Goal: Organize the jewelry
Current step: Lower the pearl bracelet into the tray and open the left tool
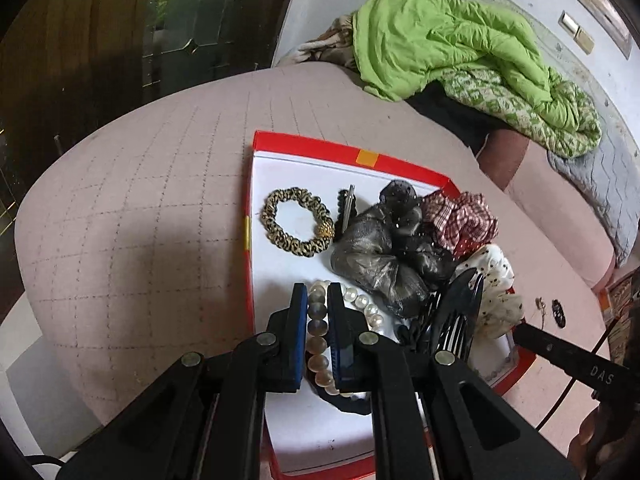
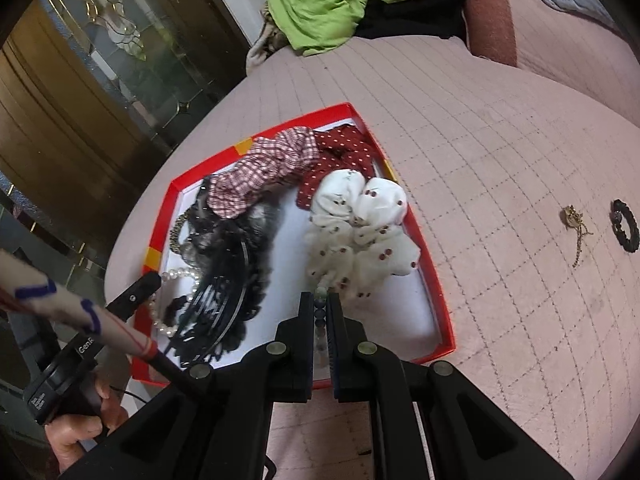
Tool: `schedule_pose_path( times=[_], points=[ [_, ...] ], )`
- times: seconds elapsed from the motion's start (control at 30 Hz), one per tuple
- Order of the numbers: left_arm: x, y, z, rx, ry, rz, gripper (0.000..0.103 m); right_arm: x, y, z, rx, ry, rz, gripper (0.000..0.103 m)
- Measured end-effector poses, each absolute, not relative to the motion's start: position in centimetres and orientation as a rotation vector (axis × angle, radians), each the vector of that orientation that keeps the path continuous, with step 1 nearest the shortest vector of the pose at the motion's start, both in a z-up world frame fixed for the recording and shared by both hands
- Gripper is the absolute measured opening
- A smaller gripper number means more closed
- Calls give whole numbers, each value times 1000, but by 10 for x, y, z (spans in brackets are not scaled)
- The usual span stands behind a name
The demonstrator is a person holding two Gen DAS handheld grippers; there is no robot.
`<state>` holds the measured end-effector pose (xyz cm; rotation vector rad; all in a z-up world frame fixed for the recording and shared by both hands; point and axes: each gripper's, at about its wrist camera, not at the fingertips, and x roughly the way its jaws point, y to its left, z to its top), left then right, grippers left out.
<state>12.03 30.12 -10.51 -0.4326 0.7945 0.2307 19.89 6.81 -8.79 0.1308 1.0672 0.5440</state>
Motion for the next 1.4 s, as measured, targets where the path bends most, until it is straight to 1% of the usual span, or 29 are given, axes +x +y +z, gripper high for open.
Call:
schedule_pose_path(
  times=[0.47,0.7,1.4],
  points=[
    [135,281,-113,-304,837,264,9,211,74,-110,74,1083,504,7],
    [140,280,-117,-285,855,276,9,214,79,-118,57,1095,495,7],
    [148,277,-120,-259,861,304,10,225,88,-118,59,1091,511,7]
  ],
)
